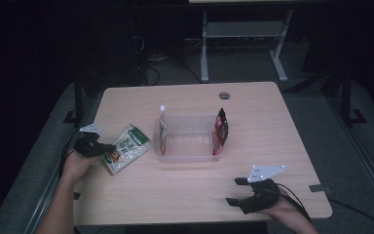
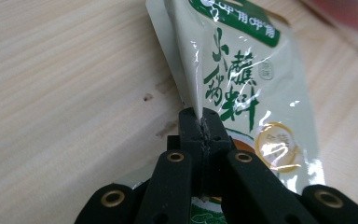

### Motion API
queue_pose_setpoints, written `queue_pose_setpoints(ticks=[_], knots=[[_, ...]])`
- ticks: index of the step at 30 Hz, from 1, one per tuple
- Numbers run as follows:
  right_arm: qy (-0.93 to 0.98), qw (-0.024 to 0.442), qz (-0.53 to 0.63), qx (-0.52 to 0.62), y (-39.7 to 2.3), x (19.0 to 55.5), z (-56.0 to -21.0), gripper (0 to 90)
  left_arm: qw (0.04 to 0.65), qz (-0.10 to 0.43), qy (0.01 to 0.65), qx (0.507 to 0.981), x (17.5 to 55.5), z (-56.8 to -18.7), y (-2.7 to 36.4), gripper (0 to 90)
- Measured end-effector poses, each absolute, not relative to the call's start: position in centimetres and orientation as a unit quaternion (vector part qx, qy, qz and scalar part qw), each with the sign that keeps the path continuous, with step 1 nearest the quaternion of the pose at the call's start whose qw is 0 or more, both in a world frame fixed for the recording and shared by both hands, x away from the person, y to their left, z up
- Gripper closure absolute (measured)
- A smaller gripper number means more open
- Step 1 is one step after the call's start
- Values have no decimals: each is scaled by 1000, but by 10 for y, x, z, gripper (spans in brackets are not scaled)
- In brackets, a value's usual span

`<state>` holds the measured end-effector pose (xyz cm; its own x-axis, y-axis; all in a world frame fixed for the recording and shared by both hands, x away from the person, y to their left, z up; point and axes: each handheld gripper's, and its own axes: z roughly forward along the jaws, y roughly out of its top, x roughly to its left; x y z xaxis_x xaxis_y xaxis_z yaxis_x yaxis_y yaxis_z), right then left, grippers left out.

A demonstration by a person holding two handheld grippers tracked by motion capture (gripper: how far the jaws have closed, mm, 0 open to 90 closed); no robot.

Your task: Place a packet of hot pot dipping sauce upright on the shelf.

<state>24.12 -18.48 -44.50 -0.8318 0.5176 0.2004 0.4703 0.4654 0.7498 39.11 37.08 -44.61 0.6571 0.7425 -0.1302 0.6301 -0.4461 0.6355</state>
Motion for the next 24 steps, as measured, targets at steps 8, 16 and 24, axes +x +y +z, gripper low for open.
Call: queue_pose_setpoints(ticks=[8,16,24], knots=[[854,31,434,285,-185,240,-444,226,334,77,414,843,365,-430,379,900],[854,31,434,284,-183,240,-443,225,344,77,413,840,329,-416,381,900],[853,34,435,286,-184,241,-443,225,354,77,398,843,297,-406,374,900]])
